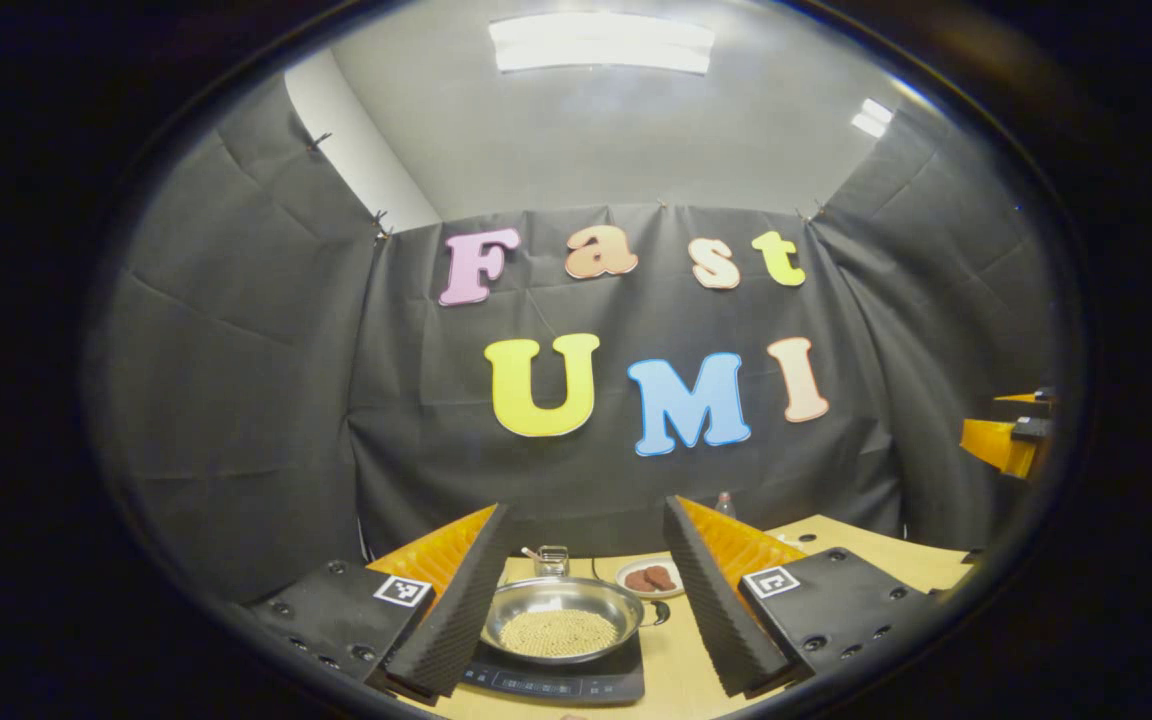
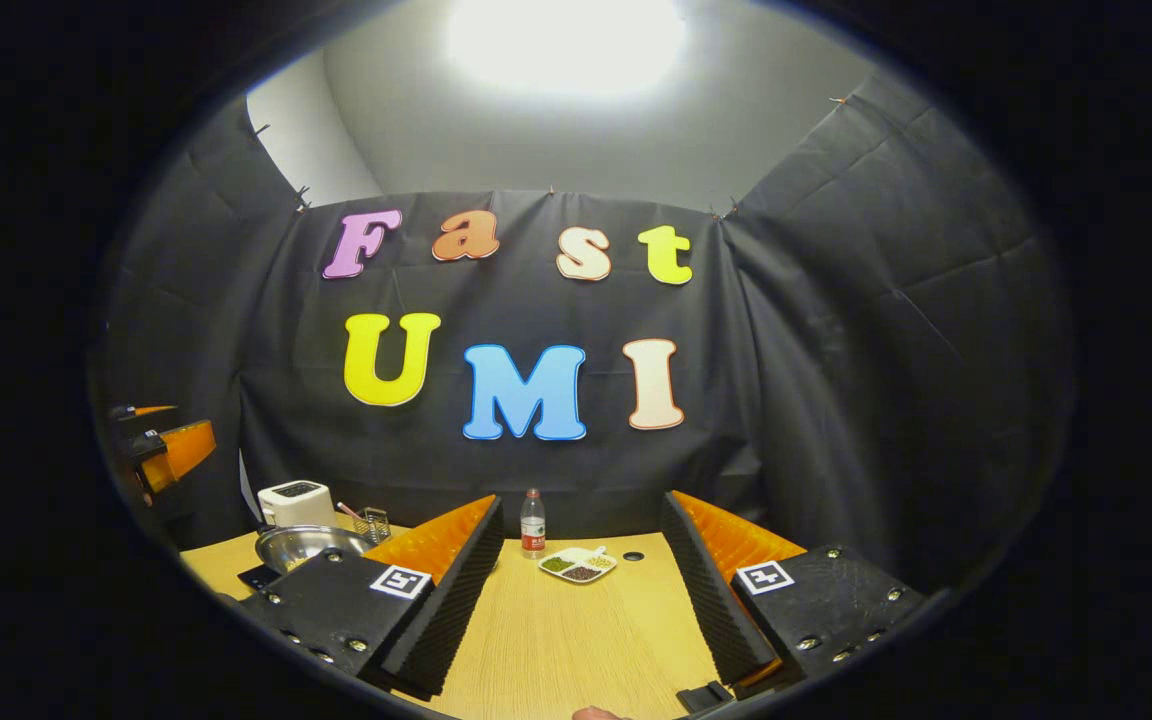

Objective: First push the handle of the pot to place it horizontally, then grasp the pot with both hands and set it on the induction cooktop.

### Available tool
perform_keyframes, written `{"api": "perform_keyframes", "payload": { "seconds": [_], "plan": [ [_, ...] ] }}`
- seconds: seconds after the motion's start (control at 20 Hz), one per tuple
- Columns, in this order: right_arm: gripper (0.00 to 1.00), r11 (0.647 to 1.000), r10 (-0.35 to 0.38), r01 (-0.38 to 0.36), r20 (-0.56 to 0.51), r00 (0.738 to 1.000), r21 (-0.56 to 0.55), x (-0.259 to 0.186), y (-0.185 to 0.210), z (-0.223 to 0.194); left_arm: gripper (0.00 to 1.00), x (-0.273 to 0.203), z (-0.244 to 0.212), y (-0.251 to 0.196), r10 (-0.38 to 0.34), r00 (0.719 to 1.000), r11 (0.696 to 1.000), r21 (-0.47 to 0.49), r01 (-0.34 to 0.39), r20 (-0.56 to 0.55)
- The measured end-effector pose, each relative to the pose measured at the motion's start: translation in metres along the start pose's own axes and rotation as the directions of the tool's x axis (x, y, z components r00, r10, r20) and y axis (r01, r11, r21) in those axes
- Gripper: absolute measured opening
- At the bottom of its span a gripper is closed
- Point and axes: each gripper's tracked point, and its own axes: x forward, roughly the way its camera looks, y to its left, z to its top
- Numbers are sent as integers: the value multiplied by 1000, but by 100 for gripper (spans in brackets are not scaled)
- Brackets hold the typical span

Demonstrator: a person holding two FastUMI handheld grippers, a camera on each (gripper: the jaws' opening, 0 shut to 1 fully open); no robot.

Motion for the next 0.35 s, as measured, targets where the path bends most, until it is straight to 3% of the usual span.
{"api": "perform_keyframes", "payload": {
  "seconds": [0.35],
  "plan": [
    [95, 1000, 5, -5, -1, 1000, 3, 1, 8, 0, 100, 0, 0, 2, -4, 1000, 1000, 23, 4, 4]
  ]
}}
